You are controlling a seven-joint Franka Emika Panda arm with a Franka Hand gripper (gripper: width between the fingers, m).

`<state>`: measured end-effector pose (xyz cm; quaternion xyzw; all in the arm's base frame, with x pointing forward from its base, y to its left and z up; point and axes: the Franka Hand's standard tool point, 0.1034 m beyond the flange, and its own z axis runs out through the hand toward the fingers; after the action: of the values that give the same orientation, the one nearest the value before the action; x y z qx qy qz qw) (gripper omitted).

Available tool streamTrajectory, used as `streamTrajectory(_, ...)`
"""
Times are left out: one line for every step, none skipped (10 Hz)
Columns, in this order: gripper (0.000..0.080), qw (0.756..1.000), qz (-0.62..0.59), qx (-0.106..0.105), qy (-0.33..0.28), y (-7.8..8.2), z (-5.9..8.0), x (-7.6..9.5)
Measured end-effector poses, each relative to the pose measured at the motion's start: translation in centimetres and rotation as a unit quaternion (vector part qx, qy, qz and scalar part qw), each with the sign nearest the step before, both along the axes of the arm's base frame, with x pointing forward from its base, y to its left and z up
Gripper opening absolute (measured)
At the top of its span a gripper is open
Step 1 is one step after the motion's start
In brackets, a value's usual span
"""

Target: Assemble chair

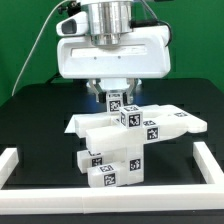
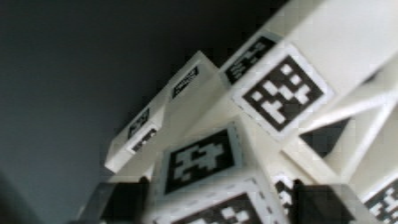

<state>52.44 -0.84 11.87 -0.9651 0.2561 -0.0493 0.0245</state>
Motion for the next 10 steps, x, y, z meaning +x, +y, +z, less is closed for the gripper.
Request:
streamTrajectory(0.0377, 0.999, -0.05, 0.006, 0.0, -0.04, 0.04, 0.06)
streamTrajectory(0.0334, 0.99, -0.137, 0.015, 0.001, -0.21, 0.15, 0.21)
streamTrajectory(0.0284, 0.979, -0.202, 0.022, 0.002, -0.33, 0.17, 0.3)
streamTrajectory(0.0284, 0.964, -0.265, 0.029, 0.003, -0.47, 0.12, 0.31)
streamTrajectory(0.0284, 0.945, -0.325, 0.042, -0.005, -0.65, 0.11, 0.48)
streamTrajectory(0.0284, 0.937, -0.344, 0.052, -0.012, -0.94, 0.06, 0.47)
streamTrajectory(0.0284, 0.942, -0.331, 0.05, -0.011, -0.78, 0.01, 0.44)
streamTrajectory(0.0454, 0.946, -0.321, 0.049, -0.011, -0.76, 0.01, 0.44)
streamTrajectory(0.0454, 0.947, -0.317, 0.048, -0.011, -0.76, -0.01, 0.43)
streamTrajectory(0.0613, 0.963, -0.266, 0.041, -0.012, -0.81, 0.0, 0.43)
